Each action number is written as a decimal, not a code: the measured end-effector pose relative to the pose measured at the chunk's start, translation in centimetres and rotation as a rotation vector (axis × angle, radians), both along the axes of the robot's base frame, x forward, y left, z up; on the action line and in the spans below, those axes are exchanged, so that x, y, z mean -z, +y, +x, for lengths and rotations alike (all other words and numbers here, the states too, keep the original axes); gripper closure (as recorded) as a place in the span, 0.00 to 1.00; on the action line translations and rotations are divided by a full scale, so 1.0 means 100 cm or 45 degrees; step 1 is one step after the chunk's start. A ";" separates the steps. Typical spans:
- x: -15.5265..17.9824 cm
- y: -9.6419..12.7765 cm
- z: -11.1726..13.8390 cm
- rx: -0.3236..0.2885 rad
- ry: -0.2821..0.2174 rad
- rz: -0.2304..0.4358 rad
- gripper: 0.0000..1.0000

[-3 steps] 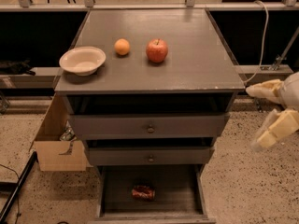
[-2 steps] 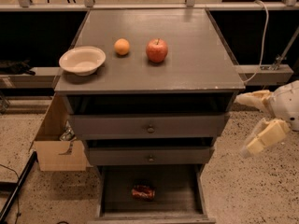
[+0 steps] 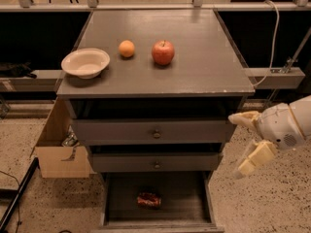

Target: Pick coke can from bottom drawer and place on counter

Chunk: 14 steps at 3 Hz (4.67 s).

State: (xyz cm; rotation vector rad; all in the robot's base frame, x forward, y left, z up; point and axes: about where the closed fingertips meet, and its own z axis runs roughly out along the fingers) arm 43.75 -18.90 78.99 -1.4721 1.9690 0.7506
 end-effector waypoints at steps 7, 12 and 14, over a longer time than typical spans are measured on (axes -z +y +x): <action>0.217 0.073 -0.016 0.244 0.489 -0.173 0.00; 0.341 0.132 0.037 0.199 0.407 0.449 0.00; 0.355 0.141 0.037 0.221 0.402 0.463 0.00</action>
Offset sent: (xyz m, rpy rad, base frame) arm 0.0063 0.0070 -0.0128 0.1450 -0.0017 -0.1322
